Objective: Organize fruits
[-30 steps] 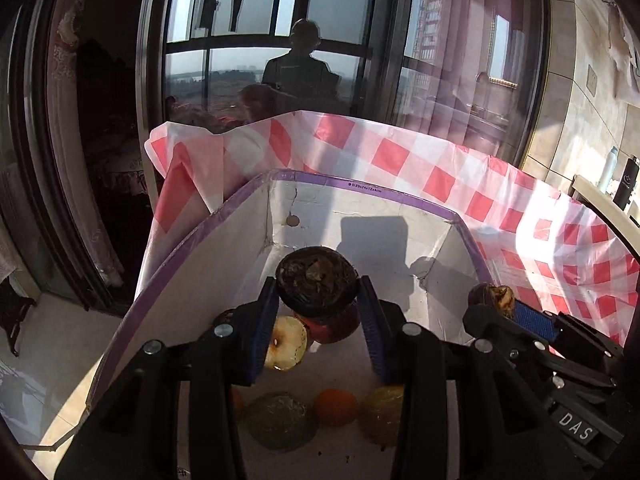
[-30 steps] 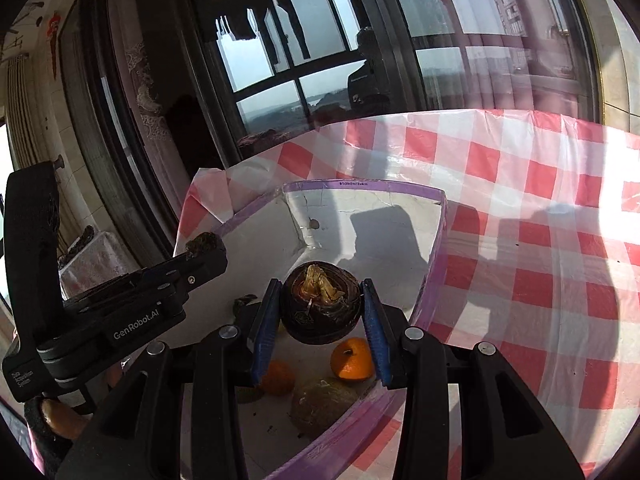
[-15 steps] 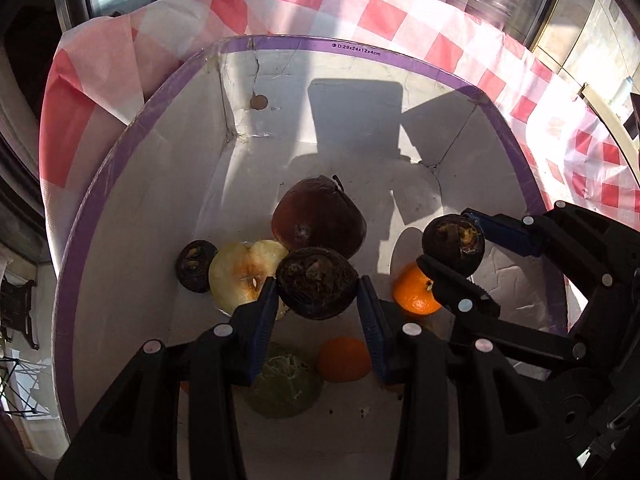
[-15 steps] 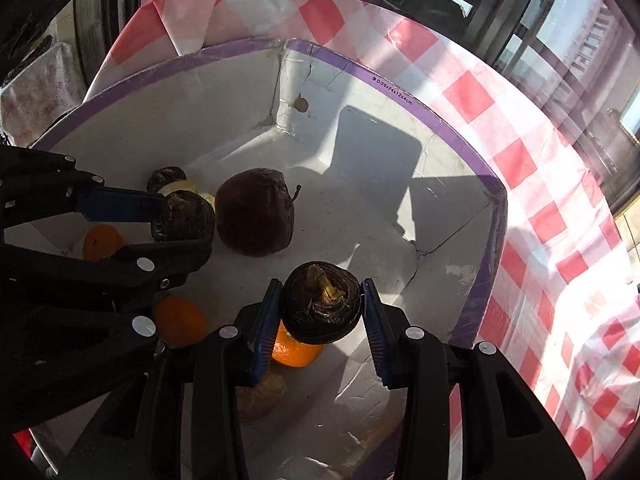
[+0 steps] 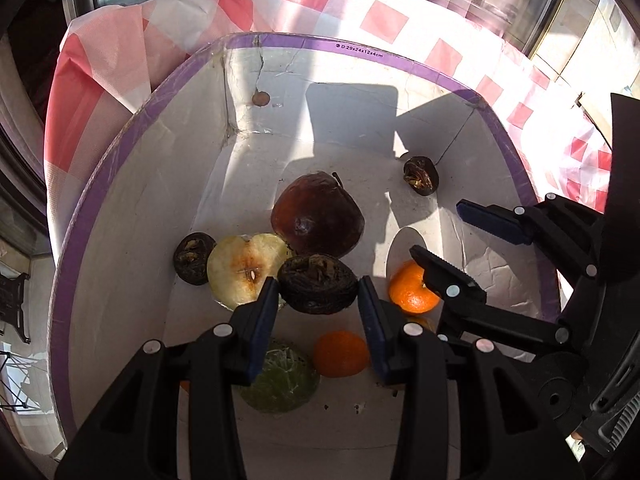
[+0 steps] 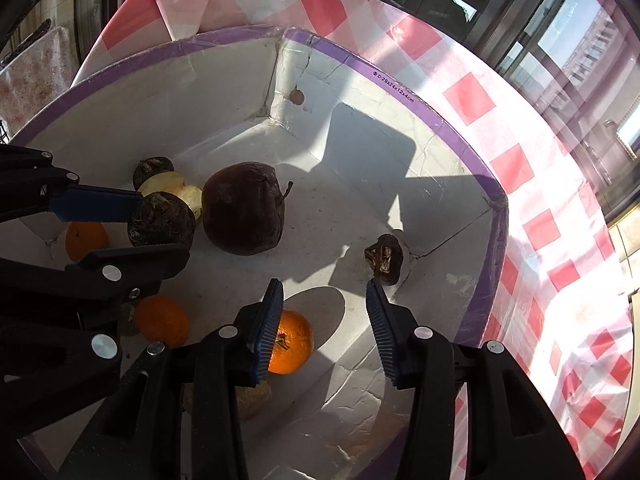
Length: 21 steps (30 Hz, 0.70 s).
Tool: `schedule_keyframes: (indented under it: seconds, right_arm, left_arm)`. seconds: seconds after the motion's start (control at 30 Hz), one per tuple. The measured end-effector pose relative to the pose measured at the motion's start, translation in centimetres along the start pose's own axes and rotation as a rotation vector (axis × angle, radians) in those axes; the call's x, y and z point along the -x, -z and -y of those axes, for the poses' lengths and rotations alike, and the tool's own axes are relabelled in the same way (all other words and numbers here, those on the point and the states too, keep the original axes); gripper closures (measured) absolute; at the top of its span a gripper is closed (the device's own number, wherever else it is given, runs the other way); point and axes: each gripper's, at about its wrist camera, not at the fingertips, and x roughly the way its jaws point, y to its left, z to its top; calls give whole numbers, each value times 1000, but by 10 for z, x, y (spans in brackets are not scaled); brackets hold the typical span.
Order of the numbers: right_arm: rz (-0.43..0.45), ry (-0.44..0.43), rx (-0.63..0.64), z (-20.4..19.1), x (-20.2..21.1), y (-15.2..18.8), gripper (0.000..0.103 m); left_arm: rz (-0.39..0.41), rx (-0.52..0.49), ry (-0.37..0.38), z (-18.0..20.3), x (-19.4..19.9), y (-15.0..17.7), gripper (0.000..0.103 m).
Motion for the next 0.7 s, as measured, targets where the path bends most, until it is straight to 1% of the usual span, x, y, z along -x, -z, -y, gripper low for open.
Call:
schedule_keyframes:
  seconds: [0.13, 0.3, 0.37, 0.43, 0.57, 0.63, 0.7]
  right_arm:
    - [11, -54, -26, 3, 3, 0, 47]
    - [18, -58, -37, 4, 3, 1, 46]
    - [26, -66, -41, 5, 5, 2, 43]
    - [35, -71, -44, 4, 7, 4, 37]
    - [36, -81, -37, 0, 12, 8, 32]
    - [35, -91, -30, -4, 14, 10, 29]
    - [34, -105, -29, -7, 16, 12, 26]
  left_arm:
    - [8, 15, 15, -2, 2, 0, 50]
    - [24, 17, 18, -2, 8, 3, 40]
    - [39, 15, 10, -1, 10, 5, 34]
    - [57, 8, 9, 0, 14, 5, 24]
    - [85, -8, -21, 3, 20, 7, 12]
    - [94, -13, -33, 5, 23, 7, 4]
    - [93, -12, -54, 4, 24, 8, 2]
